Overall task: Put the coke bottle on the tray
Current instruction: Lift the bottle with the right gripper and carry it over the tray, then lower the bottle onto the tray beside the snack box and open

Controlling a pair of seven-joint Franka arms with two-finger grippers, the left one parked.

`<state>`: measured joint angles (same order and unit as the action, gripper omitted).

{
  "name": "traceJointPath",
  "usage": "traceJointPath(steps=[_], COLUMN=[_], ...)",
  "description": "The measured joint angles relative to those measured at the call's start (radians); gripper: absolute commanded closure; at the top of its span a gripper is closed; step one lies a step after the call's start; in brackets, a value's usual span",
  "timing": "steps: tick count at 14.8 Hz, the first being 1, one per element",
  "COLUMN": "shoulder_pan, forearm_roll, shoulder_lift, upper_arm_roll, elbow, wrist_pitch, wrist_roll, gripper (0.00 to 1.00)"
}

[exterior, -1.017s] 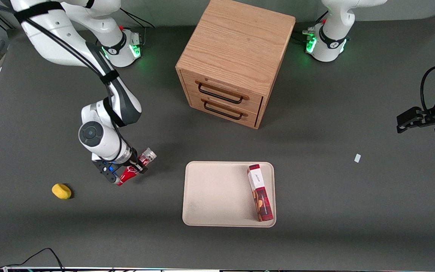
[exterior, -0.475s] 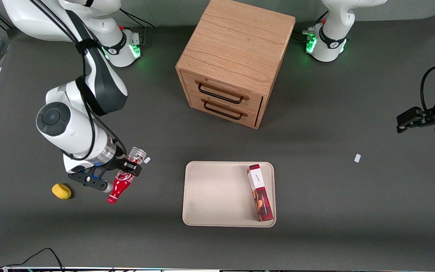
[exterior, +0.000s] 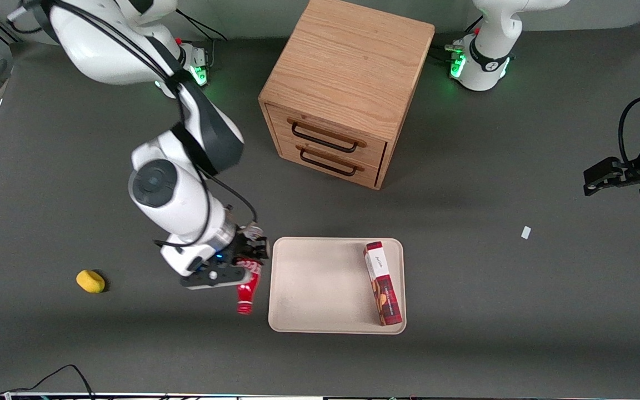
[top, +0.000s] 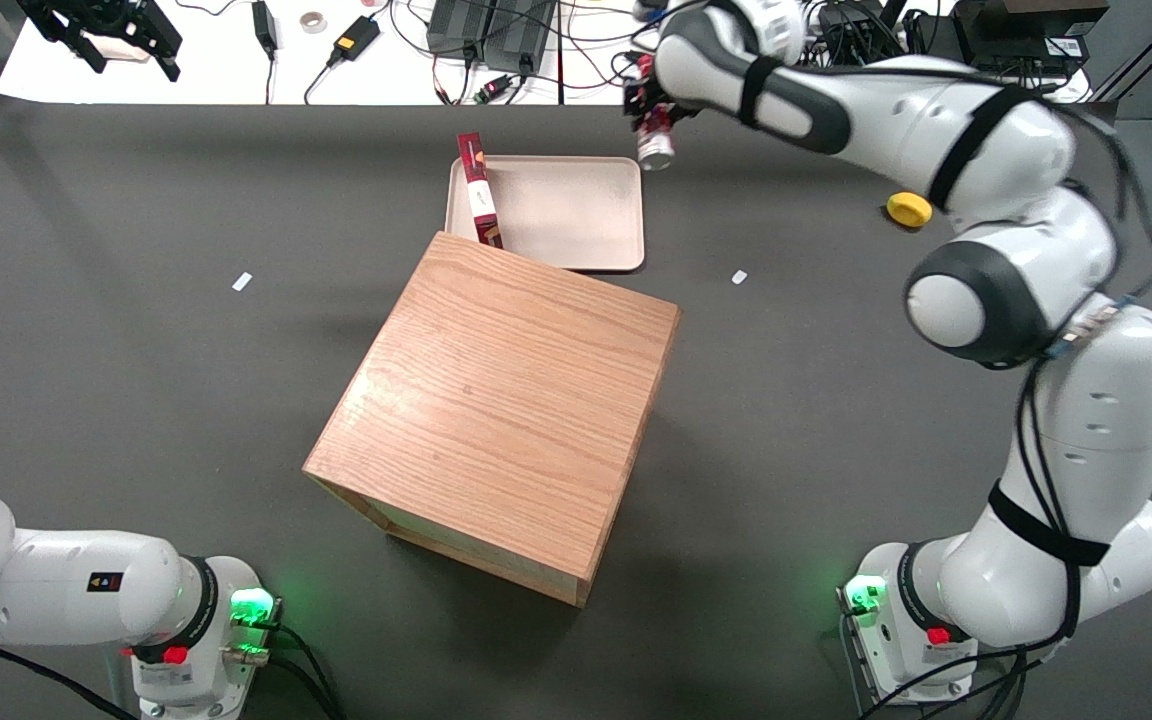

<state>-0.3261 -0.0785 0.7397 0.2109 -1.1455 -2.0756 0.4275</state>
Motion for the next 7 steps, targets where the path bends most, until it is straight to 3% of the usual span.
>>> traceJointPath(steps=[7], shoulder_pan=[-0.029], forearm_roll=[0.0], shoulder_lift=[0.224], upper_arm_roll=[-0.008], elbow=[0.043], wrist_pitch=[-0.16], wrist_roll=[-0.012], gripper=[0.99])
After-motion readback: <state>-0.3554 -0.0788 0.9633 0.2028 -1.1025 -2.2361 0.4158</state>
